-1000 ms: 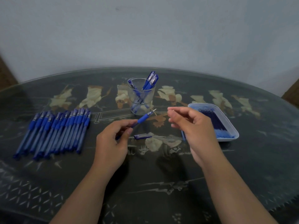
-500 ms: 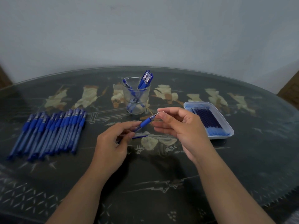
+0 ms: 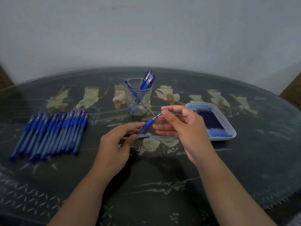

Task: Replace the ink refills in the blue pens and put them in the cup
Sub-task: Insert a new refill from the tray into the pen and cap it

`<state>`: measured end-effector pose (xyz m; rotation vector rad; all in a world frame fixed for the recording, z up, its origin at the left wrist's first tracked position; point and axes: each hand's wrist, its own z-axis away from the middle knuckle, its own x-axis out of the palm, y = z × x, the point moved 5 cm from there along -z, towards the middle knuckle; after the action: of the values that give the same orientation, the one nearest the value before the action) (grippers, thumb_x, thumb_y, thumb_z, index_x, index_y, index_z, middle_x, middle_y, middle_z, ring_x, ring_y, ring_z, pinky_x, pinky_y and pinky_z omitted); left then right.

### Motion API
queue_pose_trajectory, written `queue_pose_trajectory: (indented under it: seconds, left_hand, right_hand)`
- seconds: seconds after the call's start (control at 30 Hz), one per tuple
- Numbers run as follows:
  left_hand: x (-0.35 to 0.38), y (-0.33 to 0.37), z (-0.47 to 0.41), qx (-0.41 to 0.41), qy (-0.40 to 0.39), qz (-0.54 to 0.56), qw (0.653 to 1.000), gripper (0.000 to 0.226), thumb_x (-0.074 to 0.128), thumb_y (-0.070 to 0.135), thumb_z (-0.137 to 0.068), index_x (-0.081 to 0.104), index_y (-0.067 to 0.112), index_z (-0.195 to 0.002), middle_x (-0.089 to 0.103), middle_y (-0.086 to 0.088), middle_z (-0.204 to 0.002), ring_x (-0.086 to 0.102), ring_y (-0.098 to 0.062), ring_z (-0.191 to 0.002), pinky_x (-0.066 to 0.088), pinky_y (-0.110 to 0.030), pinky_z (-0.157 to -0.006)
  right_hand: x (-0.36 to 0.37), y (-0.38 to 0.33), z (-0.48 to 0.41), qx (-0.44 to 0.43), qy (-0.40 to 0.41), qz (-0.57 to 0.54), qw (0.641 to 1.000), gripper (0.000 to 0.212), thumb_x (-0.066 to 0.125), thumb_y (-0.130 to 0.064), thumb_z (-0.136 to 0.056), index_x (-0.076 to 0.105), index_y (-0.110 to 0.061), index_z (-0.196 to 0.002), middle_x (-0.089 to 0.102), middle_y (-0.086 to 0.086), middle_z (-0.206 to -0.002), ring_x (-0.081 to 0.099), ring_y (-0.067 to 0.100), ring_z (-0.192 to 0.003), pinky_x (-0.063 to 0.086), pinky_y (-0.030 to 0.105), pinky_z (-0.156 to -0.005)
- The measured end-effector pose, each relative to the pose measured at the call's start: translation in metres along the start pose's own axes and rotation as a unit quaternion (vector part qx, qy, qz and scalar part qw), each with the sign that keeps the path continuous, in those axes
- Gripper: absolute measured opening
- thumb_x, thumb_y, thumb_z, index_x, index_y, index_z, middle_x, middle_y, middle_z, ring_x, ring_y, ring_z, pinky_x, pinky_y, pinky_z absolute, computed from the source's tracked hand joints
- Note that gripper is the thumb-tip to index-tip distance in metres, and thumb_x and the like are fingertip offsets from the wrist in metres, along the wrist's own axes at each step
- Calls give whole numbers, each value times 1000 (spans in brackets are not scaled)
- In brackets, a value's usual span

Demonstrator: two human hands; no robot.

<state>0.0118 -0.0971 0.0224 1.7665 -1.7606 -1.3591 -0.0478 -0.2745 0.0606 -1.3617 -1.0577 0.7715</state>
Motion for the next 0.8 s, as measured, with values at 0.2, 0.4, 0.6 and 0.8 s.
queue_pose_trajectory:
  seconds: [0.2, 0.4, 0.6, 0.8]
  left_hand:
    - [1, -1, 1, 10, -2, -1, 1000, 54, 65, -11, -84, 67, 33, -115, 66, 17, -101, 65, -5, -96, 48, -11, -83]
    - [2, 0, 1, 23, 0, -5, 1000, 56, 64, -12, -84, 65, 36, -113, 65, 20, -102, 64, -4, -97, 47, -10, -84]
    - [0, 0, 0, 19, 2, -4, 1000, 50, 65, -8, -85, 66, 32, -115, 65, 19, -102, 64, -3, -96, 47, -9, -83]
    - [0, 2, 0, 18, 0, -6, 1000, 51, 64, -9, -85, 66, 32, -115, 65, 20, -103, 64, -1, -96, 47, -8, -84]
  right_hand:
    - [2, 6, -2, 1, -25, 59, 998, 10, 67, -8, -89, 71, -7, -99, 76, 11, -88, 75, 24, -81, 62, 36, -73]
    - [3, 9, -3, -14, -23, 122, 992, 10, 72, -18, -85, 70, -10, -91, 74, 8, -85, 73, 20, -80, 62, 36, -69]
    - [5, 12, -4, -14, -28, 109, 993, 27, 71, -28, -85, 63, -21, -110, 71, 1, -96, 72, 15, -92, 60, 32, -75]
    - [8, 11, -1, -56, 3, 135, 989, 8, 75, -22, -84, 73, -20, -91, 76, -3, -91, 71, 13, -89, 58, 42, -88]
